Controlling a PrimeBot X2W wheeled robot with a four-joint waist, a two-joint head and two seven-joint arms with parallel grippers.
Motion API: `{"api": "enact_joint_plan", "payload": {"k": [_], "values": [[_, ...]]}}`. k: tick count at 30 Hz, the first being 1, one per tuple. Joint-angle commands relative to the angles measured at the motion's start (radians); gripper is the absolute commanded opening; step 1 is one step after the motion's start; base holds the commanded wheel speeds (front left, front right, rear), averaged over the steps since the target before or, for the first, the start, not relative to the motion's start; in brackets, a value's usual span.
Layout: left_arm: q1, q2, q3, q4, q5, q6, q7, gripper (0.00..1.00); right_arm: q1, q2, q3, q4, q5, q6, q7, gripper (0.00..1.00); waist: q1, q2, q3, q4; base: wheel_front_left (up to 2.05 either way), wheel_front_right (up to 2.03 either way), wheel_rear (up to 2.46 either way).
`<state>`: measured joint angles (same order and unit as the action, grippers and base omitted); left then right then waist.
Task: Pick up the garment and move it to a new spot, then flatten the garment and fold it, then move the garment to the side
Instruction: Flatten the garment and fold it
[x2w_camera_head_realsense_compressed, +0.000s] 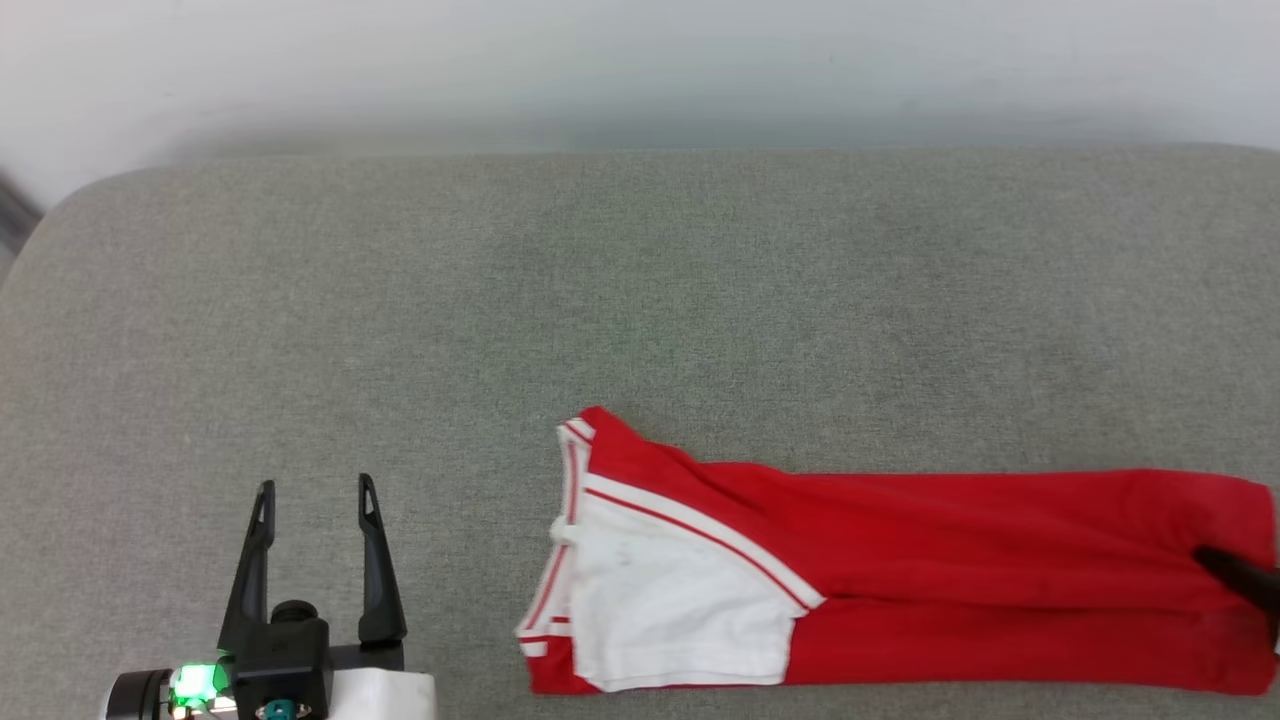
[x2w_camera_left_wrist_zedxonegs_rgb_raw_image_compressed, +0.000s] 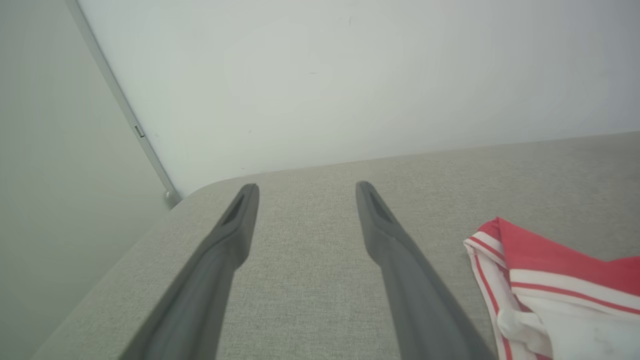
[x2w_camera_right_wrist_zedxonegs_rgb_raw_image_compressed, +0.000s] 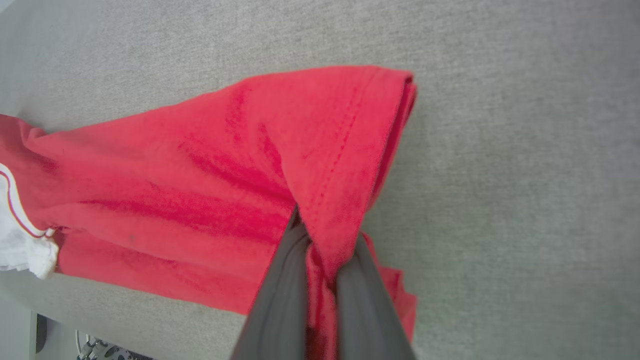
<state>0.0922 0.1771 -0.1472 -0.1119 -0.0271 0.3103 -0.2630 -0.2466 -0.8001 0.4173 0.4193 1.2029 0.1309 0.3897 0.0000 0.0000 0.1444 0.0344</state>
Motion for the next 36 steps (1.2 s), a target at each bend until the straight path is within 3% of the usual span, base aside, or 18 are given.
{"api": "enact_joint_plan", "payload": {"k": [1,7,14,22,29,36], "values": [[0.009,-0.002,0.001,-0.004,0.011,-0.005,-0.002,1.0,-0.003,-0.017,-0.008,0.013,-0.008,0.0,0.01,0.0,0.0,0.0,-0.004,-0.001,0.0,0.0,0.0],[0.026,-0.01,0.004,-0.006,0.016,-0.015,-0.002,1.0,-0.006,-0.039,-0.018,-0.031,0.005,0.0,0.09,0.0,0.0,0.0,-0.021,-0.002,0.0,0.0,0.0],[0.041,-0.017,0.012,-0.005,0.015,-0.023,-0.002,1.0,0.016,-0.011,-0.009,-0.246,0.039,0.0,0.182,0.0,0.0,0.0,-0.028,-0.005,0.0,0.0,0.0],[0.015,-0.024,0.013,-0.004,0.019,-0.033,-0.002,1.0,-0.058,0.055,0.043,-0.443,-0.034,0.0,0.285,0.0,0.0,0.0,-0.002,-0.007,0.0,0.0,0.0],[-0.026,-0.032,0.009,0.002,0.022,-0.046,-0.002,1.0,-0.22,0.204,0.172,-0.492,-0.14,0.0,0.381,0.0,0.0,0.0,0.039,0.007,0.0,0.0,0.0],[-0.063,-0.04,0.001,0.005,0.024,-0.055,-0.002,1.0,-0.372,0.362,0.317,-0.379,-0.232,0.0,0.379,0.0,0.0,0.0,0.085,0.031,0.0,0.0,0.0]]}}
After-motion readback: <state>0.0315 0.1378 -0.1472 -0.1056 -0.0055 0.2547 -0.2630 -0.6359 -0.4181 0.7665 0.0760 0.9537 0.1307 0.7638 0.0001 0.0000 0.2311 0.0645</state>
